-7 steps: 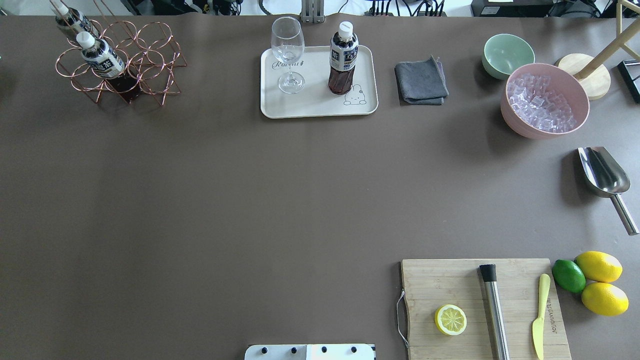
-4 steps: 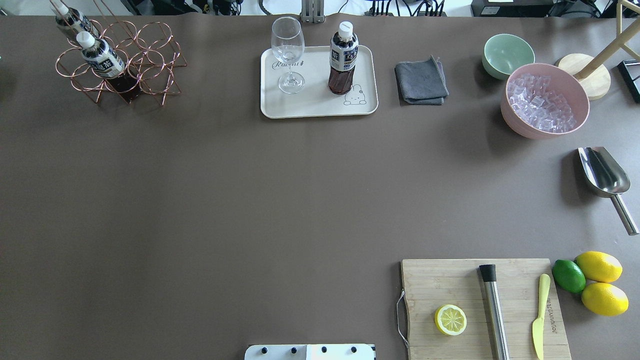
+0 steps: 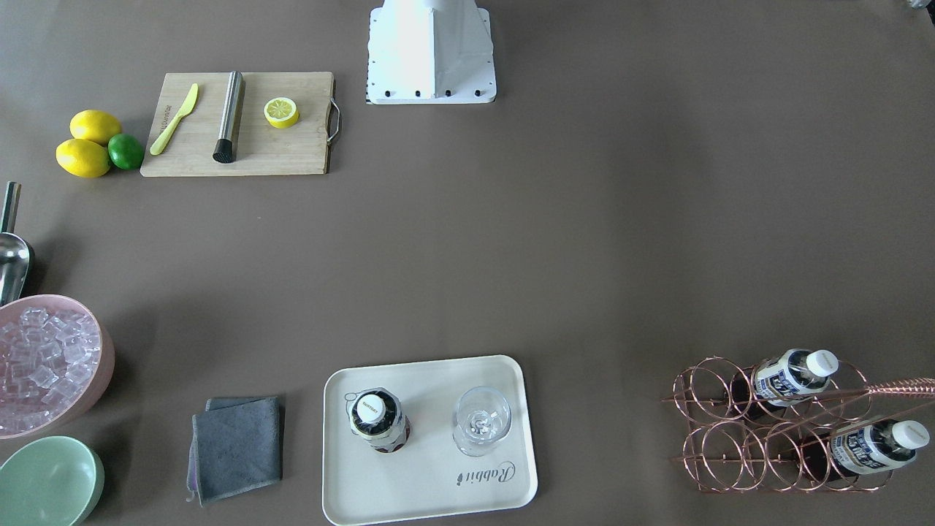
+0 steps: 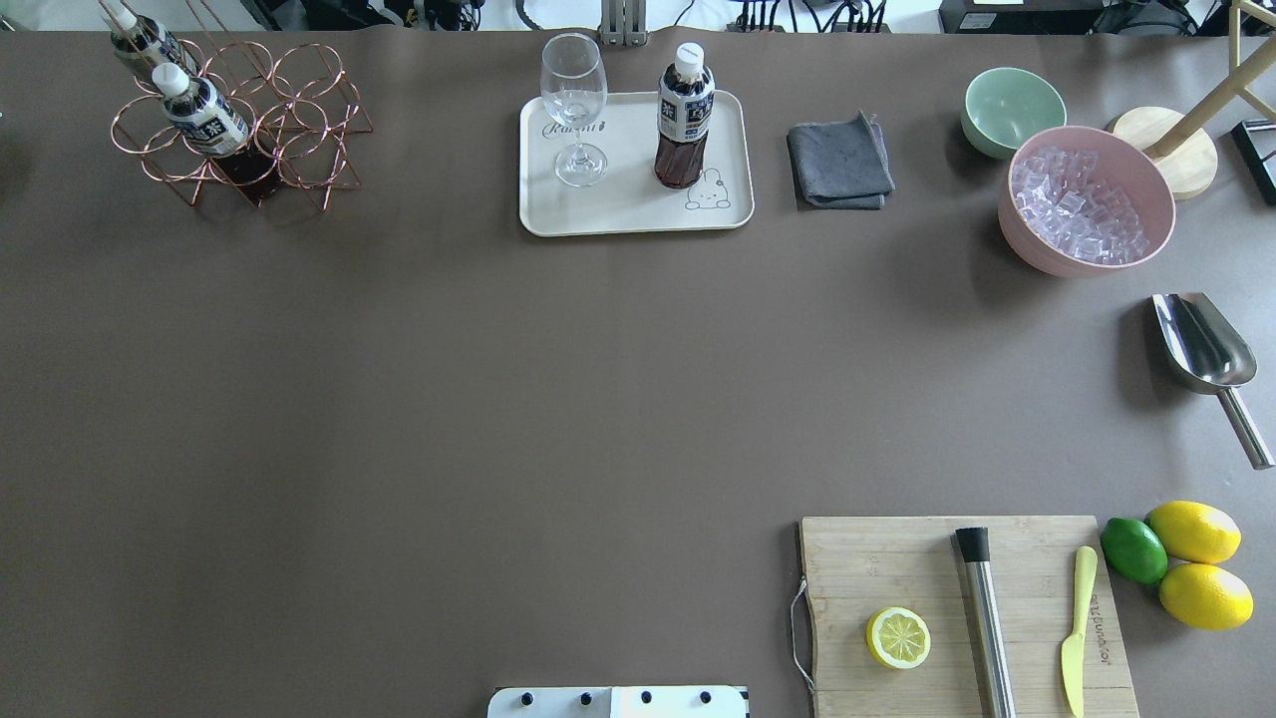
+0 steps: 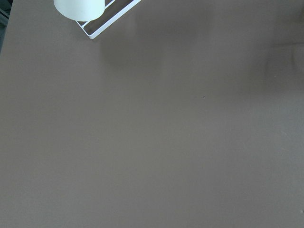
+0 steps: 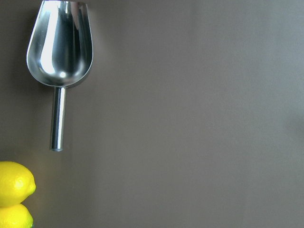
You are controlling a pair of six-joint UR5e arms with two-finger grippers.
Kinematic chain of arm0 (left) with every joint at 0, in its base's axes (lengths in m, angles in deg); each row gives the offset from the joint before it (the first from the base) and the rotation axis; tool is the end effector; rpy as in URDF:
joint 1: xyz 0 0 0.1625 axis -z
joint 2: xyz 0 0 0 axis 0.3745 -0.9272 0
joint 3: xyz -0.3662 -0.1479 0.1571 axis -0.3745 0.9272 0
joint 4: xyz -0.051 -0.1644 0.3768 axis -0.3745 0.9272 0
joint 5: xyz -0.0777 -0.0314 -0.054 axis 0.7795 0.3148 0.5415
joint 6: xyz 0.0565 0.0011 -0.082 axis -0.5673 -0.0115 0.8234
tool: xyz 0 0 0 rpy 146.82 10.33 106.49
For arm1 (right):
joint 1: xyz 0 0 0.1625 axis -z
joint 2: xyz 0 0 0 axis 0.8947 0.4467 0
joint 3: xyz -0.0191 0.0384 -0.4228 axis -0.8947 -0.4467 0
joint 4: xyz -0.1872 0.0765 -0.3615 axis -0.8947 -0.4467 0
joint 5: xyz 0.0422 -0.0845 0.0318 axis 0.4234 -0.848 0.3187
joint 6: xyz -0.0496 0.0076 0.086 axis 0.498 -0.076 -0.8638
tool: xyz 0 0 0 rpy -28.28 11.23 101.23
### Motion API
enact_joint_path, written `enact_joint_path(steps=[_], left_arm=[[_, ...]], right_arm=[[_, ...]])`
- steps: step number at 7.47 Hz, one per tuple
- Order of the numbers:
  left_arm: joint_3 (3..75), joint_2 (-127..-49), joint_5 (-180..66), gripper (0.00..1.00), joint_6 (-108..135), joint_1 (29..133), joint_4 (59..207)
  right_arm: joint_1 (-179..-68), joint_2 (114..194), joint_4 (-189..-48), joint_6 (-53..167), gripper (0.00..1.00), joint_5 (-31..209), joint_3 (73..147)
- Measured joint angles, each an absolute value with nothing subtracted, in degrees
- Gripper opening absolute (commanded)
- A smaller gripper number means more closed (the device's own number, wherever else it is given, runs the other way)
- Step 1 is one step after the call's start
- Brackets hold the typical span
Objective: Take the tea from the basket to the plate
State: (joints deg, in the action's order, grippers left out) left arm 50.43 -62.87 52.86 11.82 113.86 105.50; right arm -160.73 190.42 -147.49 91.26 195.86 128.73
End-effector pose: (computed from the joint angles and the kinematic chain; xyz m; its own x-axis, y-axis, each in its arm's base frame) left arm -0.0826 -0.4534 0.6007 0.7281 -0.1775 -0.6621 0.1991 0.9790 -0.0435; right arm 0.1134 -0.3441 0.6261 0.7455 -0.0934 0.6599 0.1084 0.9939 0.0182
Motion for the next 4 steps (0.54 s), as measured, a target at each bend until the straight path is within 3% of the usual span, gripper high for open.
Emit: enact_joint_path(steps=[4], left_arm=[[50.6, -62.9, 53.0, 0.98, 11.6, 113.6, 105.6]], right_arm=[[-160.8, 190.4, -147.5, 92.5, 1.00, 195.9, 128.3]])
